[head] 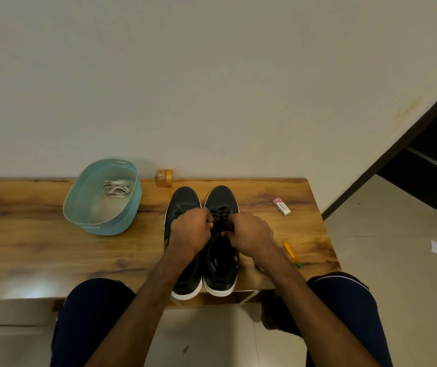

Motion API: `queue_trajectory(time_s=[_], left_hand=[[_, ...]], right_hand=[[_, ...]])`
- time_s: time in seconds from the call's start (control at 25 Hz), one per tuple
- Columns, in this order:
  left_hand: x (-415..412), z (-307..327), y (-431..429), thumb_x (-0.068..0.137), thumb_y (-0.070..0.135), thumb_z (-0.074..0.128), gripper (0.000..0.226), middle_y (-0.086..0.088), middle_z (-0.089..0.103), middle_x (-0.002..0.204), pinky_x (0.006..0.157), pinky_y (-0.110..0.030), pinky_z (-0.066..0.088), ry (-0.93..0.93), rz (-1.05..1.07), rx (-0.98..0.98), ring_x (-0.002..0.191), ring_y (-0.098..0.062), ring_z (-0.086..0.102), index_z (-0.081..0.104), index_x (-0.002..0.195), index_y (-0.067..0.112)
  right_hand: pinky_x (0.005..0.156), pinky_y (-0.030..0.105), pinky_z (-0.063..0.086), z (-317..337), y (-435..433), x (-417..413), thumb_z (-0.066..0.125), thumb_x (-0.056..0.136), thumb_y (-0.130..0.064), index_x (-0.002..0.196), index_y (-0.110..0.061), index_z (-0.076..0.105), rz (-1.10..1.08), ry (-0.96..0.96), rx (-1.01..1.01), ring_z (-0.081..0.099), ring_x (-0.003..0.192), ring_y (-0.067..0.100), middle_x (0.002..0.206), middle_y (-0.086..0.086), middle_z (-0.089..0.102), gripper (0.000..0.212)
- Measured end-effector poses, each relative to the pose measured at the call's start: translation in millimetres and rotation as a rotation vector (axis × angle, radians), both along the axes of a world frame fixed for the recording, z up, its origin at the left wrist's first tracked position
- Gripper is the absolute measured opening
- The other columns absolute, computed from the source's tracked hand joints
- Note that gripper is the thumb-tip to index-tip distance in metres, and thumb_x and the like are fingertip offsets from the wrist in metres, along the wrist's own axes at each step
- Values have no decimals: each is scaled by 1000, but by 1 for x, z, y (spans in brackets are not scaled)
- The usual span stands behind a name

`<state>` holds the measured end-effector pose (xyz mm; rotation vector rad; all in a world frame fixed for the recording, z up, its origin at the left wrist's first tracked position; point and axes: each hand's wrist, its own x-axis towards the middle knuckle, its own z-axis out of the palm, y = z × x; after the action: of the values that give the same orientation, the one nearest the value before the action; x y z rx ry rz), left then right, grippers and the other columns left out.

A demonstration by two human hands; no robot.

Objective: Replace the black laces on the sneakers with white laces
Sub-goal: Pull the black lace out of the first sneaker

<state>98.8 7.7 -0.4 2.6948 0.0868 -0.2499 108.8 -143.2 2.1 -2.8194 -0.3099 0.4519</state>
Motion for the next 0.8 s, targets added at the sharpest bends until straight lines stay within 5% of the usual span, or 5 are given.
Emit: queue_trajectory(time_s=[0.2,0.32,0.44,0.6,0.8], left_hand=[[-11,-2,12,99,31,55,23,5,66,81,73,-35,52,-5,30,-117,79,-16,64,72,89,19],[-17,-1,20,101,33,52,32,2,60,68,62,-30,44,13,136,-489,64,-13,55,68,78,19],[-16,11,23,101,41,51,35,-4,66,79,70,-31,49,100,340,-926,77,-15,61,68,83,16],[-19,9,21,100,37,53,26,-1,74,97,78,-33,51,89,360,-1011,91,-18,67,69,98,17],[-13,1,20,98,14,58,44,11,58,124,86,-31,50,-134,252,-798,101,-11,60,48,139,23]], right_hand=[[77,35,53,2,-22,-3,60,98,-30,93,-19,72,-141,61,287,64,86,15,92,-2,71,17],[77,36,55,6,-28,-2,57,101,-26,79,-14,69,-290,165,617,67,75,17,77,1,72,28],[67,31,49,13,-30,-1,55,101,-33,78,-13,66,-468,328,914,56,58,15,60,-2,58,33],[61,27,53,23,-45,10,52,103,-32,92,-13,66,-644,394,1316,46,51,9,59,-5,50,26],[88,34,52,10,-50,12,51,103,-27,142,-11,48,-519,-28,650,63,107,17,123,7,65,42]])
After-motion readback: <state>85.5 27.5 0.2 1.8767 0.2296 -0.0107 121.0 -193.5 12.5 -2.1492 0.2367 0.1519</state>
